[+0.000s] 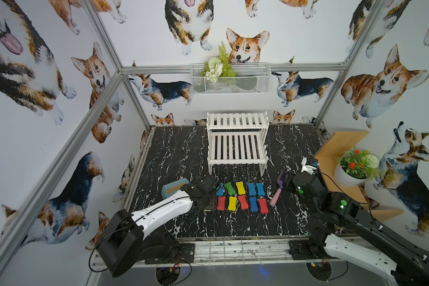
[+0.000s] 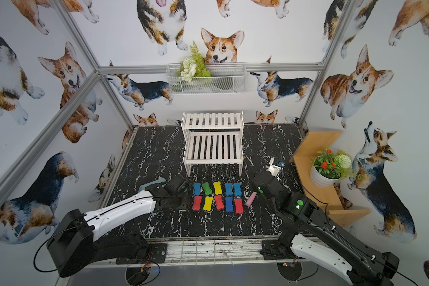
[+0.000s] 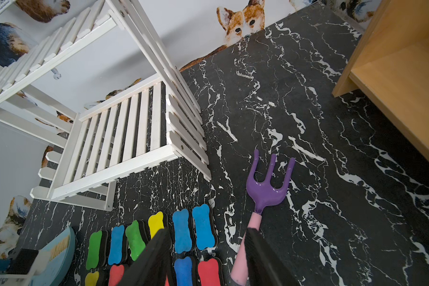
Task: Remove the whiteboard erasers from the shelf
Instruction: Place the whiteboard eraser at the center of the board.
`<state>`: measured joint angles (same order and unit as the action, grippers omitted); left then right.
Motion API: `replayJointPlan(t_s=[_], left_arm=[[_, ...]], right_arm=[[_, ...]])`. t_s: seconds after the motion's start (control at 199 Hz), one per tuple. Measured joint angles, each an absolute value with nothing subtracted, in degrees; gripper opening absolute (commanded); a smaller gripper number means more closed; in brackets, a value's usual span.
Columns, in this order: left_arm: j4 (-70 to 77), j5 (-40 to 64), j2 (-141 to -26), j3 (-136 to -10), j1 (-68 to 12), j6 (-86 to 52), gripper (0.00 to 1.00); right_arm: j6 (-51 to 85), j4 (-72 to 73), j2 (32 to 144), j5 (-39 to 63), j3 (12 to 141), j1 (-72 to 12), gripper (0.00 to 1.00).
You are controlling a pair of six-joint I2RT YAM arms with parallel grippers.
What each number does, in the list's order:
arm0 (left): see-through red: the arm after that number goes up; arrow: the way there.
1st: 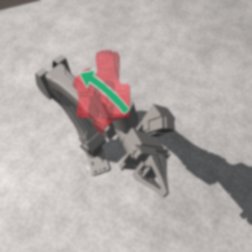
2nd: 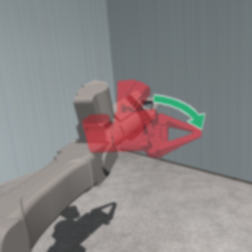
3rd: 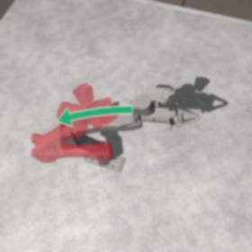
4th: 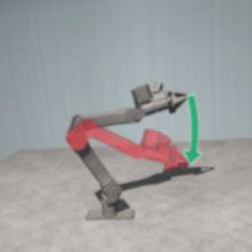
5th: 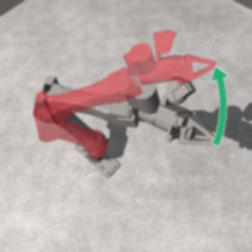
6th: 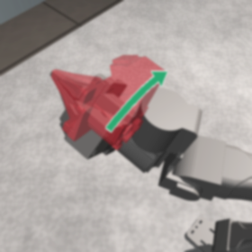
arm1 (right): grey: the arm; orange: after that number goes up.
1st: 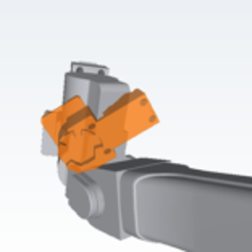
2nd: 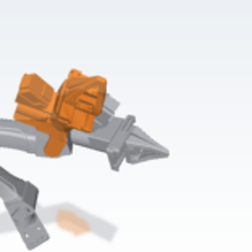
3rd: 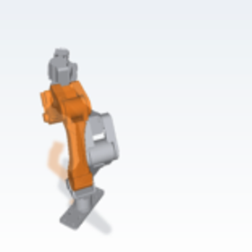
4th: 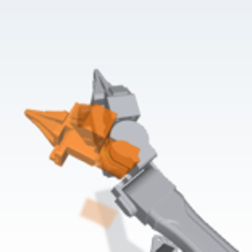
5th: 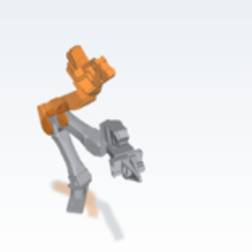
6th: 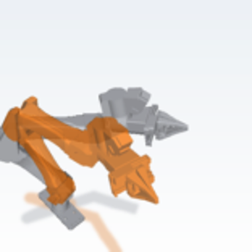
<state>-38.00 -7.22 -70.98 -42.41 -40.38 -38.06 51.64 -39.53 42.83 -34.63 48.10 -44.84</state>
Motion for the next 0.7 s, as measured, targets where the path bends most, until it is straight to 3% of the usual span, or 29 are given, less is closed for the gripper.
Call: replayJointPlan(t_s=[0.065,0.221,0.276,0.372,0.533,0.704], left_arm=[[-38.44,-8.73,-68.9,-44.31,-40.38,-38.09,0.99],[-40.97,-14.0,-66.24,-49.39,-37.76,-37.63,1.0],[-41.54,-15.97,-65.91,-51.46,-35.11,-36.88,0.99],[-41.34,-18.04,-65.19,-54.7,-29.26,-34.72,1.0],[-35.86,-20.56,-64.62,-57.87,-19.81,-30.17,0.99],[-26.94,-25.78,-70.83,-58.43,-18.2,-25.45,1.0]], right_arm=[[51.64,-39.53,42.83,-34.65,48.16,-44.84,0.62],[51.64,-39.51,42.83,-34.65,48.27,-44.84,0.75],[51.66,-39.44,42.89,-34.65,48.27,-44.84,0.89],[51.59,-39.2,42.96,-34.68,48.27,-44.84,1.0],[51.59,-39.09,43.16,-34.72,48.25,-44.84,1.0],[51.59,-38.3,43.16,-35.2,47.83,-44.84,1.0]])
